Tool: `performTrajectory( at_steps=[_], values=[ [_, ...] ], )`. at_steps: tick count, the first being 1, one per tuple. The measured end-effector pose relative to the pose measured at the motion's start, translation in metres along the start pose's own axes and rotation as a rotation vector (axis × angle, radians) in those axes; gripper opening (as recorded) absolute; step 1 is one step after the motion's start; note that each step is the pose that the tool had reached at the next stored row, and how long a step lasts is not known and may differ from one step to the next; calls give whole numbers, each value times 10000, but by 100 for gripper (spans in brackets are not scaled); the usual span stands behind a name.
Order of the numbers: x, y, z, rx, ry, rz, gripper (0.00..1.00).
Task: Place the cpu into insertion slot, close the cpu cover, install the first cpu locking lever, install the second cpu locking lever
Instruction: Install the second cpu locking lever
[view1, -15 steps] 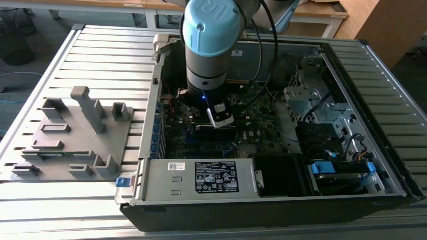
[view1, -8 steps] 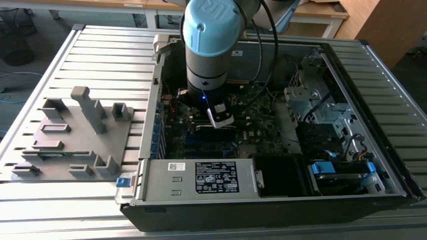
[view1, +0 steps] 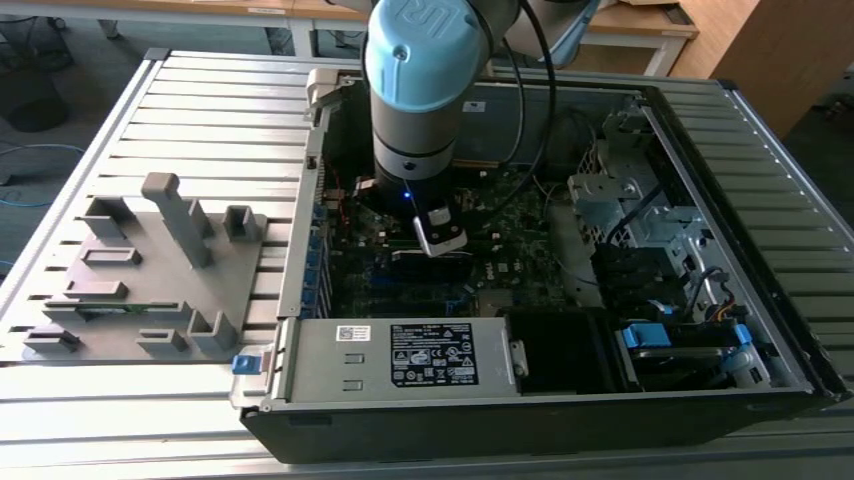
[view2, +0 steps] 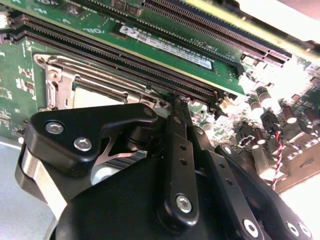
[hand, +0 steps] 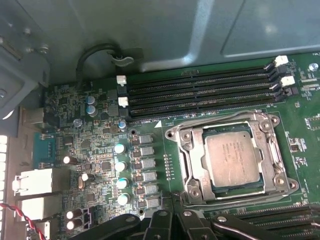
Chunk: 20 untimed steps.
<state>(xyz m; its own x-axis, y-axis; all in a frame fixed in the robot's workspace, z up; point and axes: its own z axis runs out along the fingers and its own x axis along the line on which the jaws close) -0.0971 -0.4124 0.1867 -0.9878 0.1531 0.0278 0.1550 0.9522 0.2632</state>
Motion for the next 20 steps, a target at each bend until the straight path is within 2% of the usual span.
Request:
performTrajectory(
  at_steps=[3, 6, 10, 20],
  values=[
    [-1, 0, -1, 74, -40, 99, 10],
    [0, 6, -18, 65, -63, 128, 10],
    [2, 20, -75, 68, -78, 153, 10],
    [12, 13, -53, 80, -109, 207, 10]
  ],
)
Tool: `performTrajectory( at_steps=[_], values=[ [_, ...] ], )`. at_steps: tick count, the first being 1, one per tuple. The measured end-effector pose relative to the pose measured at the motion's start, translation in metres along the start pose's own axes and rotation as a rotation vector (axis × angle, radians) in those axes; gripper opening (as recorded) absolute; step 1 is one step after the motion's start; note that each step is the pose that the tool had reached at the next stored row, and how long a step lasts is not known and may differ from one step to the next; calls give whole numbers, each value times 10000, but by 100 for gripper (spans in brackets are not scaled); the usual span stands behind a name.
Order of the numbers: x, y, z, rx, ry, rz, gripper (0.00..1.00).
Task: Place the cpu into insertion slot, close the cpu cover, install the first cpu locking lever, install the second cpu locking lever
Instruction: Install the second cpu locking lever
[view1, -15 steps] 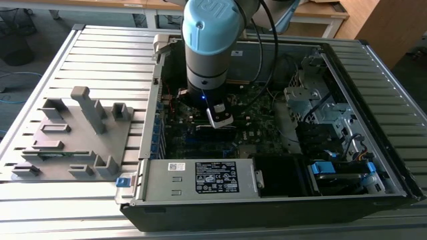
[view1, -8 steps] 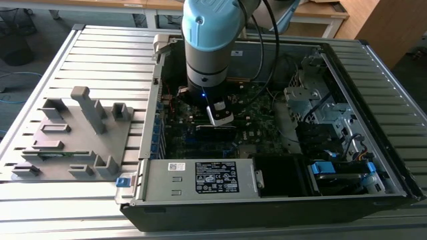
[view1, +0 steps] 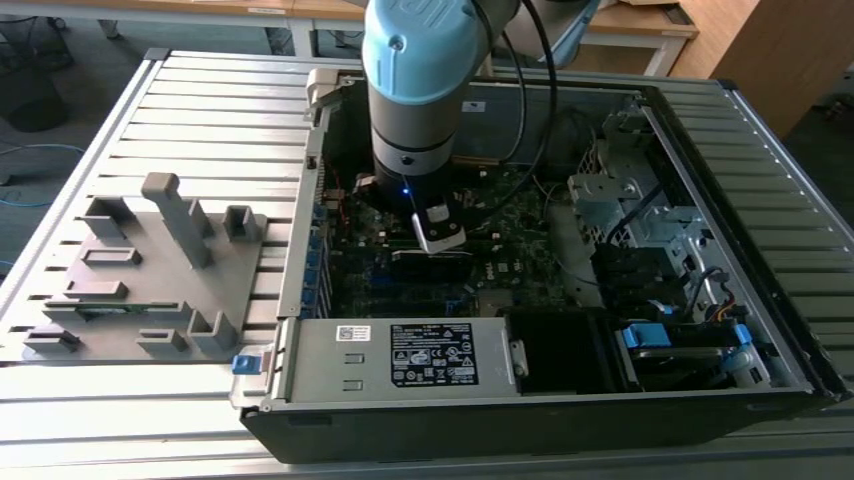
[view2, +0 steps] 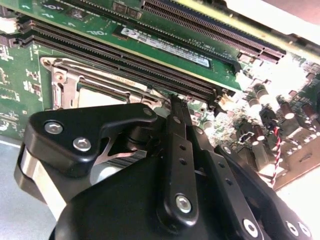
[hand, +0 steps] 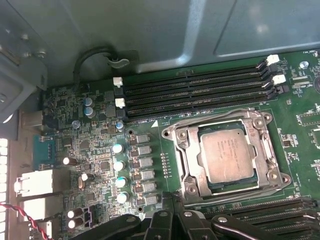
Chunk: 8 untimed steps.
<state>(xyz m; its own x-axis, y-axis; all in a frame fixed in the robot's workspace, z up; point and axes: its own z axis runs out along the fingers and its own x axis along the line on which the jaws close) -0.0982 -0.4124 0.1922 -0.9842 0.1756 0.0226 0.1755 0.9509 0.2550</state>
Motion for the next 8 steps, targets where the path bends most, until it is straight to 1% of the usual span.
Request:
performTrajectory(
  at_steps=[8],
  values=[
    [42, -9, 28, 19, -24, 70, 10]
  ],
)
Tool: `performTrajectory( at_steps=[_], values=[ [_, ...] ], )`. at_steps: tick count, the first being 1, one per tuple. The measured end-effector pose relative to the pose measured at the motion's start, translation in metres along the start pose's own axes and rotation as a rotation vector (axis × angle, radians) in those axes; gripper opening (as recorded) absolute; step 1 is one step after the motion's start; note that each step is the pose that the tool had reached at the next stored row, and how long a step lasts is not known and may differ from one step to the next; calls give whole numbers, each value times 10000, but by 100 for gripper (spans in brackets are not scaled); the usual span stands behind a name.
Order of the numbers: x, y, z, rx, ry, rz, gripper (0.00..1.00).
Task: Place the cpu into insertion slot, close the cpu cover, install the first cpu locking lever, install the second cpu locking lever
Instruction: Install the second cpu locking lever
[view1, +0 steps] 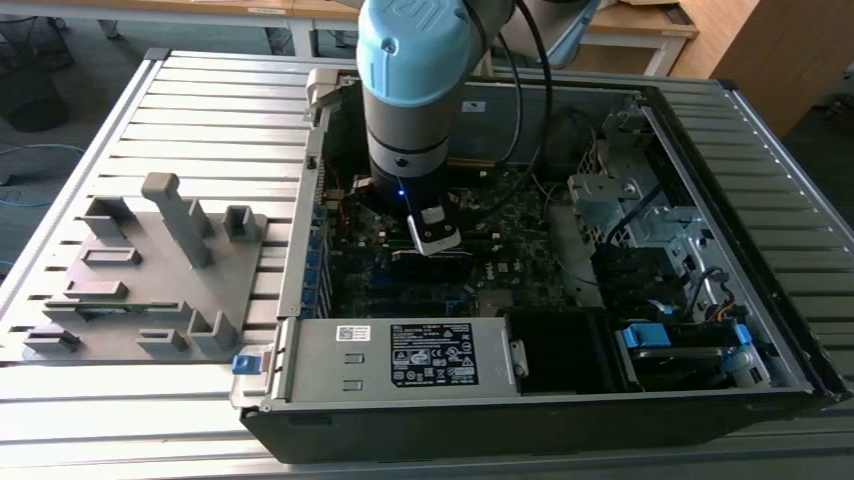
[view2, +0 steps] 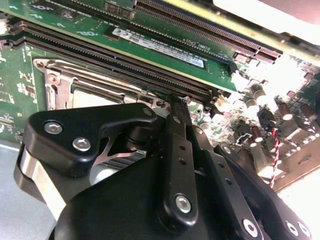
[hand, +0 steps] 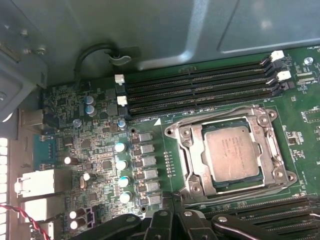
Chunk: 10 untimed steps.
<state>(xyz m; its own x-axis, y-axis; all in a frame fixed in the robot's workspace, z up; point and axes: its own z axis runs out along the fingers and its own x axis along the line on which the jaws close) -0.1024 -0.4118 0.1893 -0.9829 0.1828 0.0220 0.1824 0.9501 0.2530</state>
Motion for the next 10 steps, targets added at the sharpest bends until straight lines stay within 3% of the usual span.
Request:
performTrajectory(
  at_steps=[10],
  values=[
    [27, 10, 25, -1, -6, 34, 10]
  ],
)
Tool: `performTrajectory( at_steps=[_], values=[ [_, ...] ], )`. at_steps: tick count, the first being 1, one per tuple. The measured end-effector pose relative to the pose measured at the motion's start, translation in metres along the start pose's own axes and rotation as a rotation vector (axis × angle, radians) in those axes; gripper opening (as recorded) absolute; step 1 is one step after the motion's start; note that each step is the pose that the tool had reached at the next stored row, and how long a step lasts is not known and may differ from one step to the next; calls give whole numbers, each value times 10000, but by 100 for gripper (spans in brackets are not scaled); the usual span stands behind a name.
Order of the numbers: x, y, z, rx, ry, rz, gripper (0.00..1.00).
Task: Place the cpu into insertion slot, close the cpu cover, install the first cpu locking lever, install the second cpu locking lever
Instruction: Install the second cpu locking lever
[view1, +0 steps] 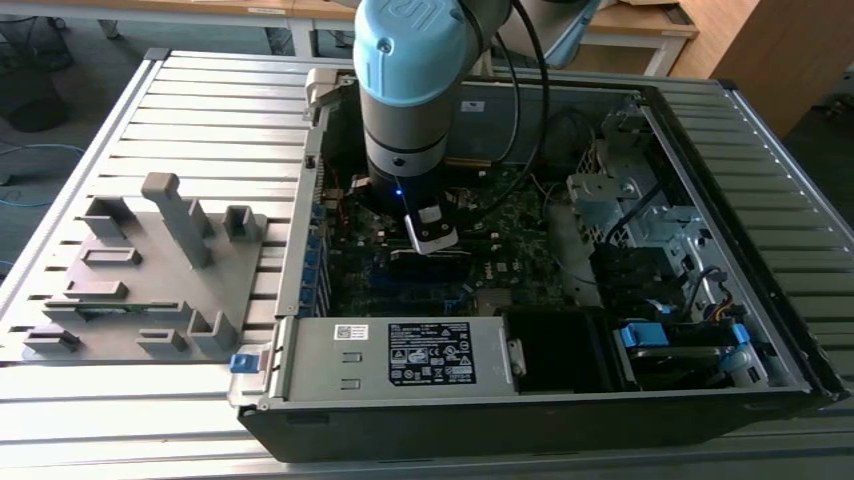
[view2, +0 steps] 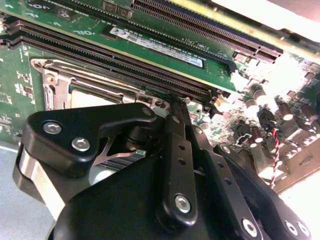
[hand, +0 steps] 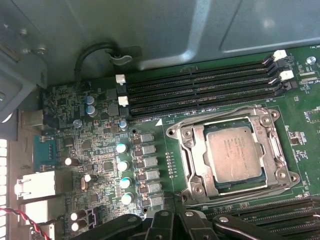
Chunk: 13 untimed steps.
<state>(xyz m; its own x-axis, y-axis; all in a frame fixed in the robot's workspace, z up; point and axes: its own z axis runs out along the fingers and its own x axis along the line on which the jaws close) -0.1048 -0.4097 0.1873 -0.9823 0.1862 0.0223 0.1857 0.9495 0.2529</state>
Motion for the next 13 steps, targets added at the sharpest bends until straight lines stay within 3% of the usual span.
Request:
performTrajectory(
  at_steps=[5, 13],
  values=[
    [0, 0, 1, 10, -2, -1, 10],
    [1, 15, -52, 8, -4, 1, 10]
  ],
)
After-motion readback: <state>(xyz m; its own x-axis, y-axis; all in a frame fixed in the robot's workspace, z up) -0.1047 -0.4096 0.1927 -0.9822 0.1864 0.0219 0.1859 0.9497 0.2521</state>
